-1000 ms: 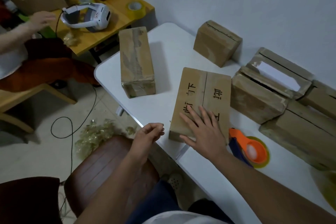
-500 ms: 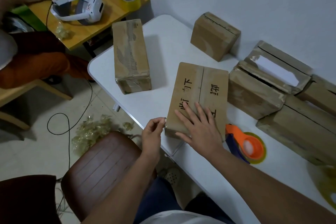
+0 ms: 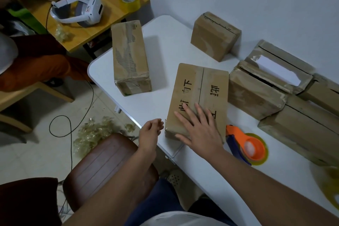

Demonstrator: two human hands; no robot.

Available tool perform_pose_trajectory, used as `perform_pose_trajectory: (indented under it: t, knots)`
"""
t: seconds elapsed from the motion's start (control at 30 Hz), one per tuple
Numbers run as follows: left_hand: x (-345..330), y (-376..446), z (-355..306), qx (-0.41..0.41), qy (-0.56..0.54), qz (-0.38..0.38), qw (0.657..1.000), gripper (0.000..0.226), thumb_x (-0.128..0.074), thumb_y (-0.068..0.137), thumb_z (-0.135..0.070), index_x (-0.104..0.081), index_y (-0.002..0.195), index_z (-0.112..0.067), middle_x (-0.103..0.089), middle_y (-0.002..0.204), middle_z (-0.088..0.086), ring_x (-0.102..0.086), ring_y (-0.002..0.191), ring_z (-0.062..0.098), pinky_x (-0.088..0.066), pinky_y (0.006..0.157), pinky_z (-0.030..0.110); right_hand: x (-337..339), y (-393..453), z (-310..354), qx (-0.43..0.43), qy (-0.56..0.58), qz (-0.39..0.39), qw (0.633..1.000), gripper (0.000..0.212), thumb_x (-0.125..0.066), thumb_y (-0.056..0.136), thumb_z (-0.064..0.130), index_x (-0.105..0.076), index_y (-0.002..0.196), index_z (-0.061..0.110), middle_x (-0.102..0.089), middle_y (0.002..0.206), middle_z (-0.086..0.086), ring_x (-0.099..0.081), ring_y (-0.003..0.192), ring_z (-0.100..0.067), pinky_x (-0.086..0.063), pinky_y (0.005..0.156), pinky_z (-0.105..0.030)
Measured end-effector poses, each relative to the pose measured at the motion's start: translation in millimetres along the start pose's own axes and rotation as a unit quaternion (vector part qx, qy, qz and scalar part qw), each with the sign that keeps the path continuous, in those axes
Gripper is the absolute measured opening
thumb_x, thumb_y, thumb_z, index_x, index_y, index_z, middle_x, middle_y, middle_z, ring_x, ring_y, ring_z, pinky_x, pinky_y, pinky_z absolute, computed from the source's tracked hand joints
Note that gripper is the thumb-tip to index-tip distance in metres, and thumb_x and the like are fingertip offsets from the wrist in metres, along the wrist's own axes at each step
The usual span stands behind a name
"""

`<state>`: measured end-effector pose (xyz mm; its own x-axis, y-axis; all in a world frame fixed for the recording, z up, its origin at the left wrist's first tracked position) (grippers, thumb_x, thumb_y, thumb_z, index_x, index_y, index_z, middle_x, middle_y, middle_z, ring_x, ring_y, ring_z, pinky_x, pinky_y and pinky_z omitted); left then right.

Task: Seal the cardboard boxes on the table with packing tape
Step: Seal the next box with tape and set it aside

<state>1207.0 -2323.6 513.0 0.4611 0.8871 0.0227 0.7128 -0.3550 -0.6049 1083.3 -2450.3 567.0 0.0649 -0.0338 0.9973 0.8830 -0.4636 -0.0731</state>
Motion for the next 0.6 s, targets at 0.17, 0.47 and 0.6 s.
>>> perform_pose_trajectory:
  t: [0.17,0.47,0.6]
  knots:
    - [-10.9,-33.6,-13.0,-0.115,0.121,0.112,0.98,0.047,-0.052,0.097,-0.008,-0.071,0.105,-0.05,-0.072,0.105,-0.025,-0.064,0.099,-0.008,-0.049,0.082,0.009,-0.3,0.1,-0.2,0.0,-0.002,0.003,1.0,0.076,-0.029,0.092,0.07,-0.008,0.155,0.035,-0.014,0.163,-0.002,-0.015,0.148,-0.036,-0.017,0.115,-0.056]
    - [-11.7,-15.4,-46.6,-0.294,0.41,0.25,0.826,0.043,-0.073,0.09,-0.025,-0.06,0.131,-0.023,-0.067,0.122,-0.015,-0.064,0.107,0.0,-0.05,0.097,0.02,2.8,0.3,0.5,0.0,0.004,0.016,1.0,0.076,-0.031,0.092,0.07,-0.007,0.155,0.035,-0.014,0.163,-0.002,-0.013,0.148,-0.035,-0.017,0.115,-0.057]
    - [-20.1,-1.4,-57.0,-0.282,0.48,0.282,0.781,0.044,-0.077,0.085,-0.034,-0.054,0.121,-0.022,-0.064,0.119,-0.013,-0.064,0.099,0.003,-0.053,0.089,0.03,1.1,1.6,1.4,0.002,-0.005,0.017,1.0,0.076,-0.027,0.092,0.071,-0.004,0.155,0.034,-0.014,0.163,-0.002,-0.013,0.148,-0.035,-0.017,0.115,-0.057]
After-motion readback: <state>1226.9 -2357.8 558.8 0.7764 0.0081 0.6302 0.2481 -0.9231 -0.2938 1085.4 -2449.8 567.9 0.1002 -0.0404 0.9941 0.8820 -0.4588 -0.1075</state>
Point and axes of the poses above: each hand's wrist, its own y-axis towards the middle knuckle, its own x-axis out of the back of the hand, z = x × y, the point moved 8 cm from there along y, towards the middle knuckle
